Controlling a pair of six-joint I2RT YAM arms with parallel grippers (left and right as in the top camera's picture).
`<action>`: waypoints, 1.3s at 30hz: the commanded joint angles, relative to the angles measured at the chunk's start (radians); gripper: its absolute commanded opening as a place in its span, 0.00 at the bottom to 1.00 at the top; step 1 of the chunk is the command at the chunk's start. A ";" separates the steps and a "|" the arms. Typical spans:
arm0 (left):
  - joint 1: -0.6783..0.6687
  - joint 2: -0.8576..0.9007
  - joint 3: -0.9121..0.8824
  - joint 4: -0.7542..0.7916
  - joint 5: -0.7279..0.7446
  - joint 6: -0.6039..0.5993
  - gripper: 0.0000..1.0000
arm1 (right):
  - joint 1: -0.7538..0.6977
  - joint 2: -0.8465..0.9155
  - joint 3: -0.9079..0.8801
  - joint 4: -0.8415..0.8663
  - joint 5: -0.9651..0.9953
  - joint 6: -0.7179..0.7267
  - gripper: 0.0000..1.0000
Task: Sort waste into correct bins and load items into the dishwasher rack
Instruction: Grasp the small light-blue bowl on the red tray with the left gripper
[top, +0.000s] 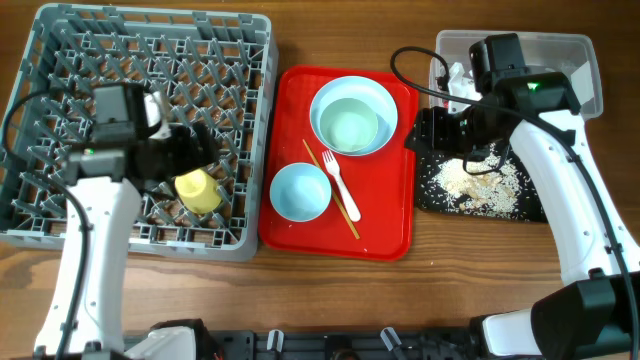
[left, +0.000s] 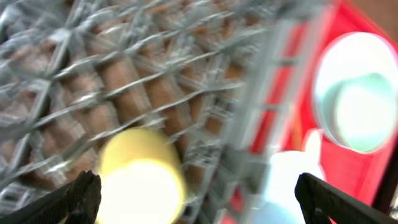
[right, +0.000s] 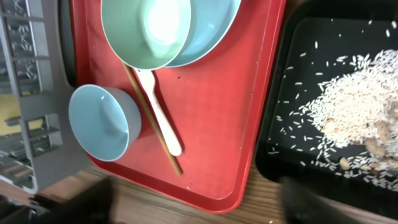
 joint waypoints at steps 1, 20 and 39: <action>-0.172 -0.022 0.026 0.072 0.019 0.005 1.00 | -0.021 -0.028 0.029 0.003 0.011 -0.008 1.00; -0.714 0.316 0.026 0.175 -0.199 0.005 0.76 | -0.174 -0.086 0.035 -0.031 0.029 0.027 1.00; -0.788 0.495 0.026 0.172 -0.241 0.005 0.04 | -0.174 -0.086 0.035 -0.040 0.029 0.033 1.00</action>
